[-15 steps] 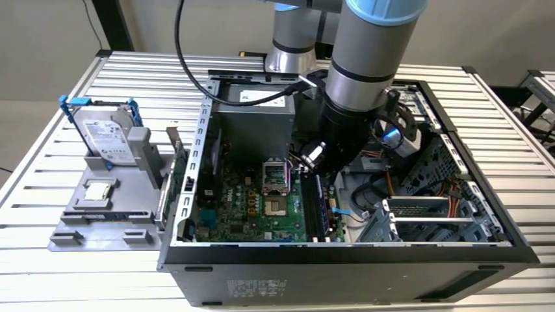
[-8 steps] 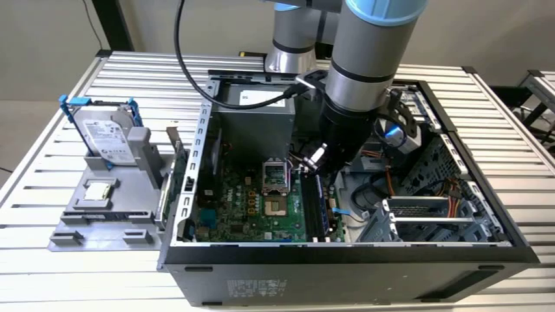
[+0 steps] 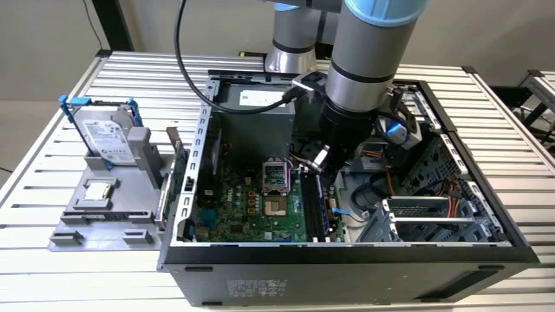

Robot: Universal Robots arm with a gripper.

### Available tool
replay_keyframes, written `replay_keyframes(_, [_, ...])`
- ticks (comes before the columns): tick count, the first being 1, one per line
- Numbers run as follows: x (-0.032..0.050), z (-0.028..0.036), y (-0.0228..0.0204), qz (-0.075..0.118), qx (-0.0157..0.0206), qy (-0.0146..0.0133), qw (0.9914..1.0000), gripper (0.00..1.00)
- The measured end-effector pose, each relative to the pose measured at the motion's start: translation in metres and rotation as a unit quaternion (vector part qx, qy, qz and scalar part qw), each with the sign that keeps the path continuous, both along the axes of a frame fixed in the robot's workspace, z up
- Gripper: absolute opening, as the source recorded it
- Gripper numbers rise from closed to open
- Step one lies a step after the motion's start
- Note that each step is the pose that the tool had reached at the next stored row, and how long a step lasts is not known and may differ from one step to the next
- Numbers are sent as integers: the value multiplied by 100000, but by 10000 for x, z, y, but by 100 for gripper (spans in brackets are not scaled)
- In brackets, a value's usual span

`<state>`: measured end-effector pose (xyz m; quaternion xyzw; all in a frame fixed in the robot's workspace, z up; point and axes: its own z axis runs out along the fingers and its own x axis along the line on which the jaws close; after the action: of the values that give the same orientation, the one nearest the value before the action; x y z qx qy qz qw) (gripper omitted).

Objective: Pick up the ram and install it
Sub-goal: 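Press down the ram until it locks into place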

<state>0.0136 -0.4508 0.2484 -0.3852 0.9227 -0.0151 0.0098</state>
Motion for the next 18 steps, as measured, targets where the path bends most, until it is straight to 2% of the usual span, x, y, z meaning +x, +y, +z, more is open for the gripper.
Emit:
replay_keyframes(4, [0,0,0,3527,-1,1,99938,0])
replay_keyframes(10, [0,0,0,7329,1,-1,99731,0])
replay_keyframes(16, [0,0,0,10805,3,-4,99415,0])
replay_keyframes(18, [0,0,0,11947,-1,-3,99284,0])
